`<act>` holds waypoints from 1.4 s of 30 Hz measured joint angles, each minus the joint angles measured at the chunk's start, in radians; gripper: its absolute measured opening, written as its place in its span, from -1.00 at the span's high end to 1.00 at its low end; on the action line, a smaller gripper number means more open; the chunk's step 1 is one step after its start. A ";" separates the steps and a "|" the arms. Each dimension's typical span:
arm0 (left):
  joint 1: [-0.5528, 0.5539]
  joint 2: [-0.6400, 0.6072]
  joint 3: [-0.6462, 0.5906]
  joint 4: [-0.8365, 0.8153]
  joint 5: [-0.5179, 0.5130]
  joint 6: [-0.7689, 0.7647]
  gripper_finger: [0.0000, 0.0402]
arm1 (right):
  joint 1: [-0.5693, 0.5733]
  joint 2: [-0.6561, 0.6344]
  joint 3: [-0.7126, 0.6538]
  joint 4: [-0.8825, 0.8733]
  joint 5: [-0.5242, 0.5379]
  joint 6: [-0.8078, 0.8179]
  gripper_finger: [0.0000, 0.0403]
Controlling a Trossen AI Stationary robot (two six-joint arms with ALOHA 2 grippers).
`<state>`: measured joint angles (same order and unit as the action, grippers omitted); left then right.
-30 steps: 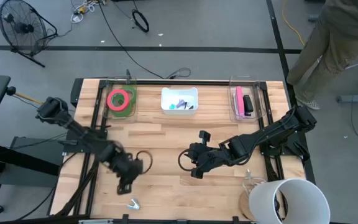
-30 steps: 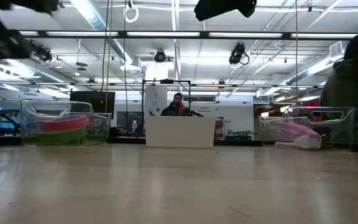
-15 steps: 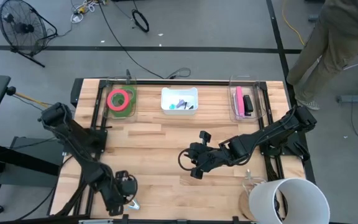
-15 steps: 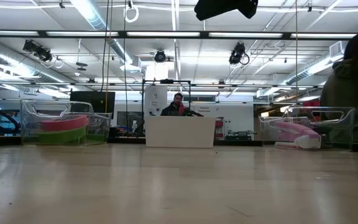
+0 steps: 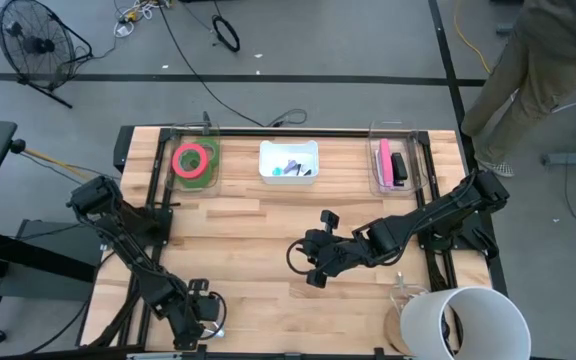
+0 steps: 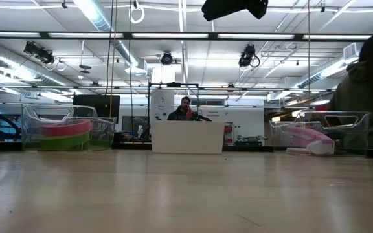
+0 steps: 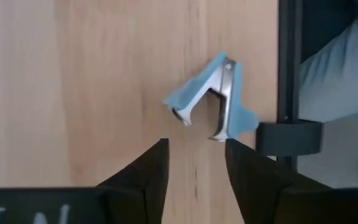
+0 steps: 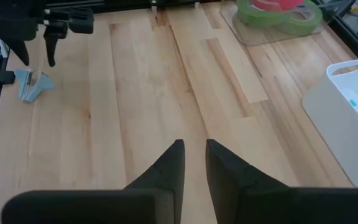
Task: Pick and place Stapler, Stapler remover, tape
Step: Put the blue staple remover into the white bin
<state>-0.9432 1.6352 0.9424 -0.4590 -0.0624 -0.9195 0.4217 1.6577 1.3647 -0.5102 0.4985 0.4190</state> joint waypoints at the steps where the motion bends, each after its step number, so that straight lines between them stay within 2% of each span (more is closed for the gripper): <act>1: 0.000 0.002 0.000 -0.003 0.000 0.000 0.16 | 0.000 0.000 0.000 0.000 0.000 0.003 0.68; 7: 0.000 0.001 0.000 0.000 -0.047 0.068 0.05 | 0.000 0.012 0.000 0.003 -0.001 0.002 0.68; 15: -0.004 0.007 0.000 0.003 -0.079 0.101 0.07 | 0.000 0.023 -0.001 0.002 -0.009 -0.008 0.68; 24: -0.003 0.095 0.000 0.080 -0.086 0.131 0.07 | 0.000 0.023 -0.001 0.006 -0.019 -0.009 0.68; 29: -0.003 0.120 0.003 0.099 -0.126 0.132 0.09 | 0.000 0.023 -0.001 0.009 -0.019 -0.009 0.68; 32: -0.002 0.126 0.004 0.098 -0.128 0.150 0.21 | 0.000 0.023 -0.001 0.009 -0.019 -0.009 0.68; 37: -0.002 0.129 0.001 0.092 -0.152 0.217 0.76 | 0.000 0.023 -0.001 0.009 -0.018 -0.009 0.68; 42: 0.023 0.129 0.001 0.091 -0.169 0.234 0.76 | 0.000 0.023 -0.001 0.009 -0.018 -0.009 0.68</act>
<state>-0.9203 1.7645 0.9436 -0.3676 -0.2316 -0.6855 0.4217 1.6806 1.3636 -0.5011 0.4801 0.4099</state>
